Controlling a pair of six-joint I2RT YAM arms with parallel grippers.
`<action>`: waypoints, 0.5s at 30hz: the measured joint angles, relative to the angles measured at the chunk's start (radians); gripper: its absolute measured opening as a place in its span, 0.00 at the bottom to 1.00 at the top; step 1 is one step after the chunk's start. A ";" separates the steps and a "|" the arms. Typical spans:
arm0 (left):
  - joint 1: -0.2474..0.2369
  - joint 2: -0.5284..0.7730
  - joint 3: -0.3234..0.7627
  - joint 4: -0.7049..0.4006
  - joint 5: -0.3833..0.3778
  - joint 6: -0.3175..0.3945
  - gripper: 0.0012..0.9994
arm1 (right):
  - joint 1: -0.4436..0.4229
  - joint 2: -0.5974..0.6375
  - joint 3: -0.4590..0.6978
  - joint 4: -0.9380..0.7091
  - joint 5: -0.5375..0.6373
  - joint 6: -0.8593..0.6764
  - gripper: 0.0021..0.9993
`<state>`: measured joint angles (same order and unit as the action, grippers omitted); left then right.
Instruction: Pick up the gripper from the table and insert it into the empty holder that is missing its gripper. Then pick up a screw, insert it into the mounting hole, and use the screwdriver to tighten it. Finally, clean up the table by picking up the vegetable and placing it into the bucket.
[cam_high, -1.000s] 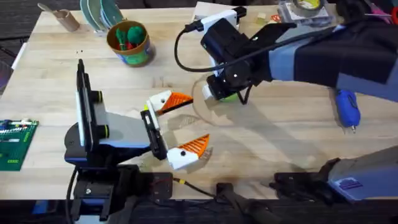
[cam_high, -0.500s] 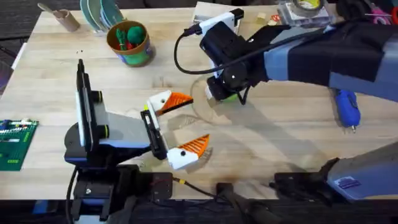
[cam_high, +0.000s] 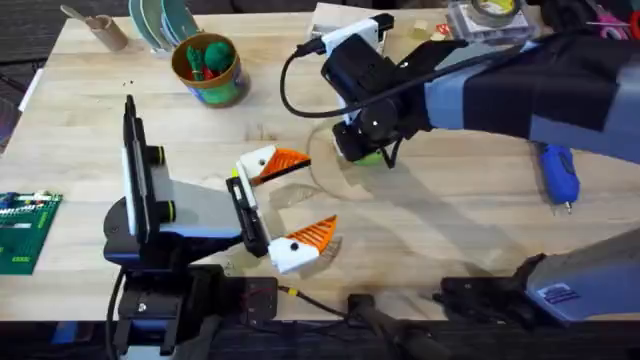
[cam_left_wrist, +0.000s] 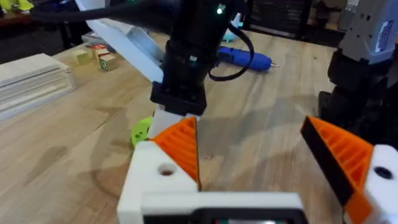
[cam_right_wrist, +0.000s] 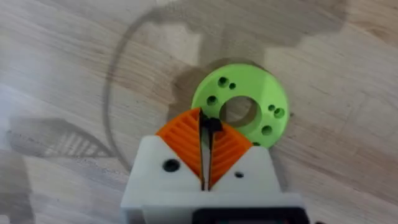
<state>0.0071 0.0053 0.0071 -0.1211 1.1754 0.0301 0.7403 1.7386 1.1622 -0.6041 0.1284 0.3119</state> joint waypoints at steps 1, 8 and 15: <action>0.000 0.000 0.000 0.000 0.000 0.000 0.99 | 0.000 0.000 0.000 0.000 0.001 -0.001 0.03; 0.000 0.000 0.000 0.000 0.000 0.000 0.99 | 0.000 0.000 0.004 -0.005 0.002 -0.003 0.01; 0.000 0.000 0.000 0.000 0.000 0.000 0.99 | 0.000 0.000 0.050 -0.075 0.010 -0.039 0.01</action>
<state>0.0071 0.0055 0.0071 -0.1211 1.1751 0.0303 0.7403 1.7382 1.2122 -0.6789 0.1381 0.2732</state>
